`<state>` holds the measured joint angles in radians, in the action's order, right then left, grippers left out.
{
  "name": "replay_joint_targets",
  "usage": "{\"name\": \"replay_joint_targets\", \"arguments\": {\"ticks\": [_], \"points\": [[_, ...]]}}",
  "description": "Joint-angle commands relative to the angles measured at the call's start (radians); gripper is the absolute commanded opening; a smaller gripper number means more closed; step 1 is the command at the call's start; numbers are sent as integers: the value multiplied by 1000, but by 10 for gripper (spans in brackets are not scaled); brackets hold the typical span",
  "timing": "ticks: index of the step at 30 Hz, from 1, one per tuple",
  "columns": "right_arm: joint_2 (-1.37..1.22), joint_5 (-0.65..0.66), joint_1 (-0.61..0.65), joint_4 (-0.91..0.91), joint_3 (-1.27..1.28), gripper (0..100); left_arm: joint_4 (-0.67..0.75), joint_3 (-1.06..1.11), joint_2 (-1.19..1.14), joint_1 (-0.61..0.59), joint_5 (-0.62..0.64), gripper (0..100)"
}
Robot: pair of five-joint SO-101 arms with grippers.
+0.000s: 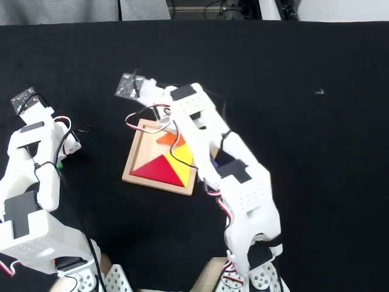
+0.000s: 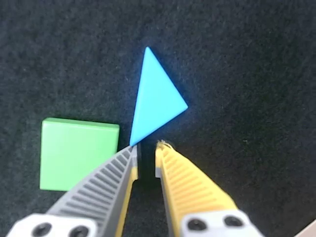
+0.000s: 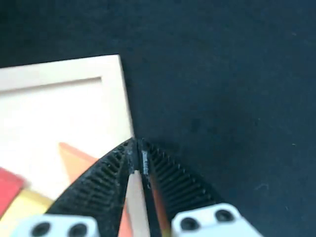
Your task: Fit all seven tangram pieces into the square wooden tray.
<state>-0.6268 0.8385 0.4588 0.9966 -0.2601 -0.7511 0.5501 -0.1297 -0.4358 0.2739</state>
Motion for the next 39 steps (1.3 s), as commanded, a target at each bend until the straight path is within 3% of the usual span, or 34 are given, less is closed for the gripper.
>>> {"name": "replay_joint_targets", "arguments": {"ticks": [1, 11, 15, 18, 27, 39], "points": [[10, 49, 55, 63, -54, 11, 15, -5, 52, 15, -5, 76], [41, 46, 63, 170, -124, 11, 15, -5, 52, 15, -5, 76], [81, -94, -14, 54, -171, 11, 15, -5, 52, 15, -5, 76], [47, -121, -31, -29, -151, 11, 15, -5, 52, 15, -5, 76], [71, -129, 72, 269, -116, 11, 15, -7, 52, 15, -5, 76], [74, -176, 40, 117, 53, 11, 15, -7, 51, 15, -5, 76]]}}
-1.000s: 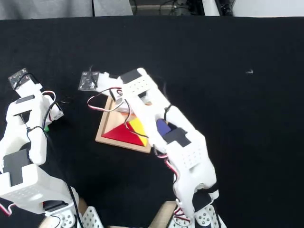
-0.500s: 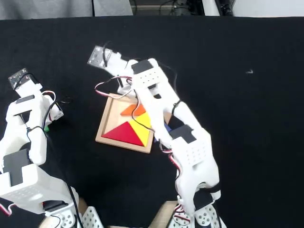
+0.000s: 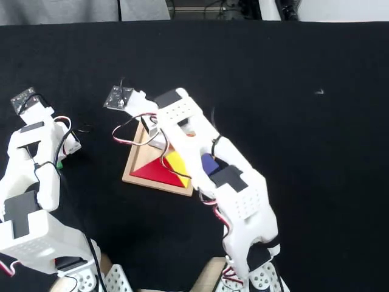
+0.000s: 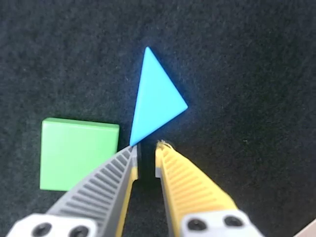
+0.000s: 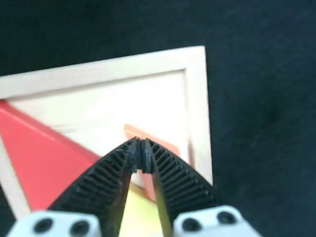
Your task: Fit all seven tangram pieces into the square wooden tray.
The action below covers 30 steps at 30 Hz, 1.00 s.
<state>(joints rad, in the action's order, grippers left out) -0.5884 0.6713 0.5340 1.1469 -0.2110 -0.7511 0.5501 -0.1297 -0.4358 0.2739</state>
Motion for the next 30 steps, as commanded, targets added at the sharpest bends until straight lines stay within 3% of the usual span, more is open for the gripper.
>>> {"name": "replay_joint_targets", "arguments": {"ticks": [1, 12, 18, 21, 30], "points": [[36, -8, -46, -35, 1, 11, 15, -7, 51, 15, -5, 76], [116, -6, -109, 6, -82, 11, 15, -7, 51, 15, -5, 76], [84, -6, -110, -236, -58, 11, 15, -7, 51, 15, -5, 76], [5, -5, -109, -267, -85, 11, 15, -7, 51, 15, -5, 76], [-186, 80, -103, -38, -361, 11, 15, -7, 51, 15, -5, 76]]}}
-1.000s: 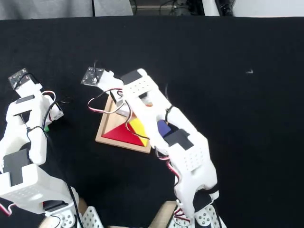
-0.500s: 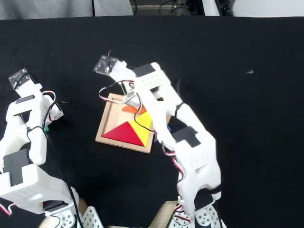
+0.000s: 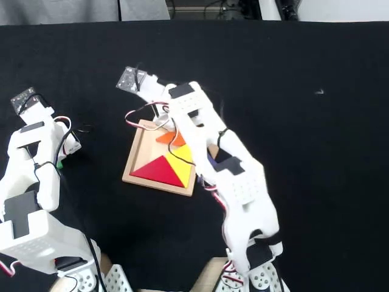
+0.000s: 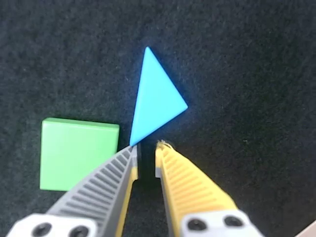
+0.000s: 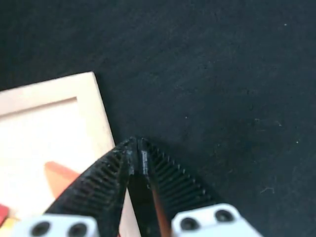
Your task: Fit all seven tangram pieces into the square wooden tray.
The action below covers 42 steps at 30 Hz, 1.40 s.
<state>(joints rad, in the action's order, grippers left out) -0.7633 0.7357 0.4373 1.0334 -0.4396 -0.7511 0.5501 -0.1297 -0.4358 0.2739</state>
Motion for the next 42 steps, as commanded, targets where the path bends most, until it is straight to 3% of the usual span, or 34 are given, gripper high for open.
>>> {"name": "replay_joint_targets", "arguments": {"ticks": [1, 9, 17, 22, 28, 32, 42], "points": [[-28, 15, 2, 98, -165, 11, 15, -7, 51, 15, -5, 76], [-162, 133, 103, 279, -311, 11, 15, -7, 51, 15, -5, 76], [-177, 127, 138, 440, -470, 11, 15, -7, 51, 15, -5, 76], [-176, 14, 63, 506, -654, 11, 15, -7, 51, 15, -5, 76], [-180, -60, -57, 738, -1046, 11, 15, -7, 51, 15, -5, 76], [-176, -157, -183, 735, -1214, 11, 15, -8, 49, 15, -5, 76], [-157, -169, -373, 735, -1205, 11, 15, -10, 48, 15, -5, 76]]}}
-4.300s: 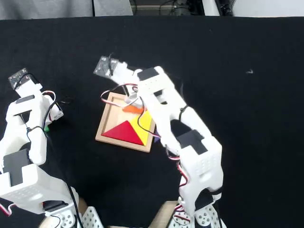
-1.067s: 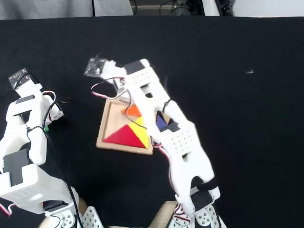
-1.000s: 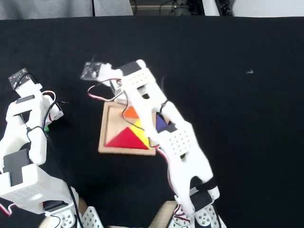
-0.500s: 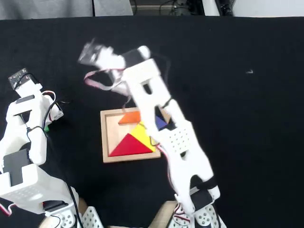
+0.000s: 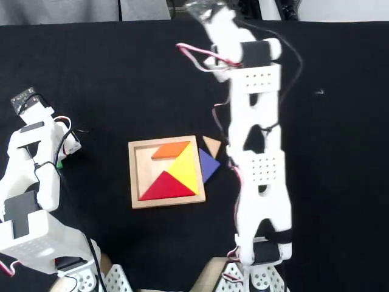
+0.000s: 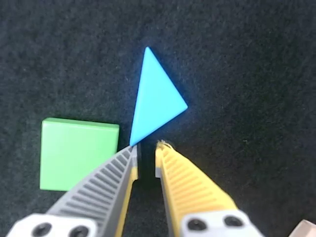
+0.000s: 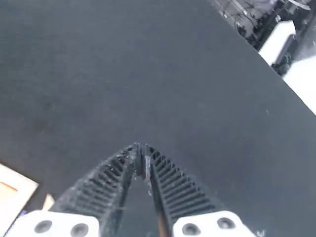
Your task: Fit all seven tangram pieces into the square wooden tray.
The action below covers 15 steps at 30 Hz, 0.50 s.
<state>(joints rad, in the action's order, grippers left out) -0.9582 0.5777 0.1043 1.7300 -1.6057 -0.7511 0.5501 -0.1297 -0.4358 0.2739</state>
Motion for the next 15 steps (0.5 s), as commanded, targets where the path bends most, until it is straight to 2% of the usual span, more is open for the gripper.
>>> {"name": "replay_joint_targets", "arguments": {"ticks": [1, 9, 15], "points": [[58, -11, -44, 40, -33, 11, 15, -10, 48, 15, -5, 76], [303, -81, -75, 41, 27, 11, 15, -12, 46, 15, -5, 76], [628, -80, -75, 38, 403, 11, 15, -12, 46, 16, -5, 76]]}}
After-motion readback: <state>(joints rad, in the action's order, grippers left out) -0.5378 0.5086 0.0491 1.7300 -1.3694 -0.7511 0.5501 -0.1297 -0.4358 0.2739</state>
